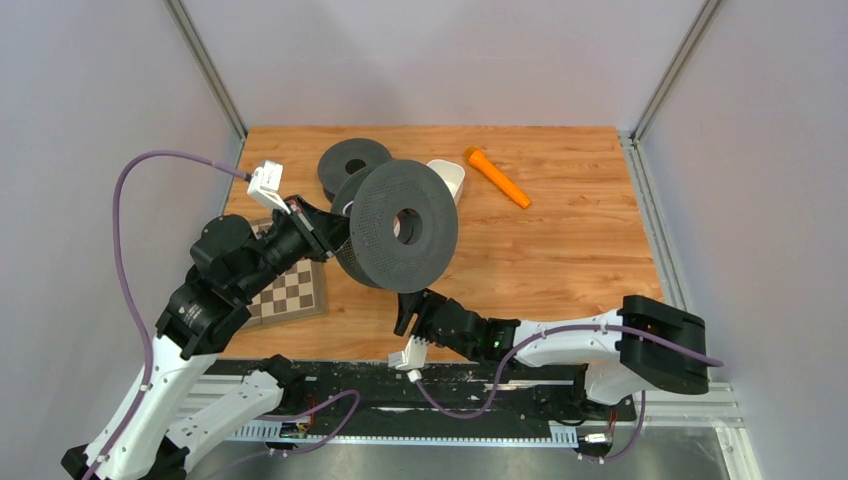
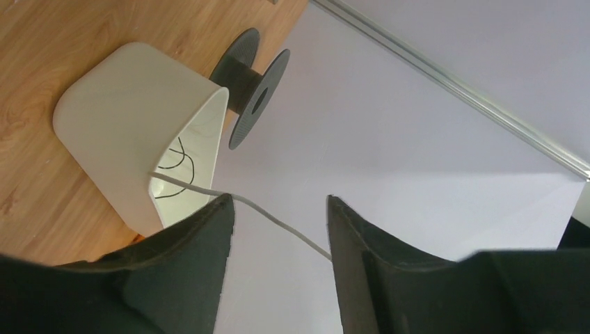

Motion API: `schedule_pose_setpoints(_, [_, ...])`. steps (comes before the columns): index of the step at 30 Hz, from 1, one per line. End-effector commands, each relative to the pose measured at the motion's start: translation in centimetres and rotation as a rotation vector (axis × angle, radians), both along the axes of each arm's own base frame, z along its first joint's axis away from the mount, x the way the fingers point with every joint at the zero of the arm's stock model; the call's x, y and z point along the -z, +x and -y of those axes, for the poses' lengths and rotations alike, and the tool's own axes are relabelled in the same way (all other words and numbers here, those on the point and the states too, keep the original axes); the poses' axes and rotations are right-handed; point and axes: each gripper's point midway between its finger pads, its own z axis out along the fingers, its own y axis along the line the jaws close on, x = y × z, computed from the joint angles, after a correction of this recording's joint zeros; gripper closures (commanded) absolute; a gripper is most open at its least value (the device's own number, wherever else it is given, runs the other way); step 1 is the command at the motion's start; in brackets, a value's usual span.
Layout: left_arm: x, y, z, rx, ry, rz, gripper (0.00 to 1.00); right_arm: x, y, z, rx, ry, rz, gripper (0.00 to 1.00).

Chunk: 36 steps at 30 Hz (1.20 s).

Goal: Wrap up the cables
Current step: Wrap the cable around the cable reel.

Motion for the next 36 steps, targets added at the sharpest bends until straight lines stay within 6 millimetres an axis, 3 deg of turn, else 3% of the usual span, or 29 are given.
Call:
schedule_pose_setpoints(1, [-4.6,-1.0,-0.4,0.009,-0.107,0.108,1.00,-3.1,1.4,-1.5,0.023,0.063,0.065,0.57])
schedule_pose_setpoints(3, [-4.4,-0.9,-0.5,0.005,-0.101,0.106,1.00,-3.3,1.4,-1.7,0.026,0.092,0.057,0.80])
schedule_pose_setpoints(6, [-4.2,-0.9,-0.5,0.001,-0.098,0.102,1.00,-3.2,1.3,-1.6,0.025,0.134,0.030,0.99])
schedule_pose_setpoints(13, [-3.7,-0.3,-0.9,-0.029,-0.065,0.100,1.00,-2.0,0.6,-0.2,0.047,0.156,-0.022,1.00])
schedule_pose_setpoints(14, [-3.4,-0.2,-0.9,-0.033,-0.055,0.093,1.00,-1.8,0.5,0.1,0.052,0.139,-0.034,0.99])
schedule_pose_setpoints(16, [-3.4,0.0,-1.1,-0.048,-0.043,0.092,1.00,-1.3,0.2,0.6,0.067,0.104,-0.072,0.73])
schedule_pose_setpoints(18, [-3.4,0.1,-1.2,-0.055,-0.036,0.094,1.00,-0.9,0.0,1.2,0.076,0.069,-0.091,0.56])
schedule_pose_setpoints(22, [-3.3,0.3,-1.2,-0.061,-0.031,0.094,1.00,-0.7,0.0,2.0,0.090,0.035,-0.065,0.40])
schedule_pose_setpoints(27, [-3.3,0.3,-1.0,-0.052,-0.036,0.087,1.00,-0.1,0.3,2.1,0.089,-0.022,-0.032,0.35])
schedule_pose_setpoints(32, [-3.6,0.0,-0.8,-0.036,-0.044,0.084,1.00,-0.8,1.0,1.0,0.078,-0.014,0.036,0.31])
schedule_pose_setpoints(36, [-3.7,-0.2,-0.9,-0.034,-0.046,0.080,1.00,-0.2,1.6,0.4,0.079,-0.055,0.049,0.31])
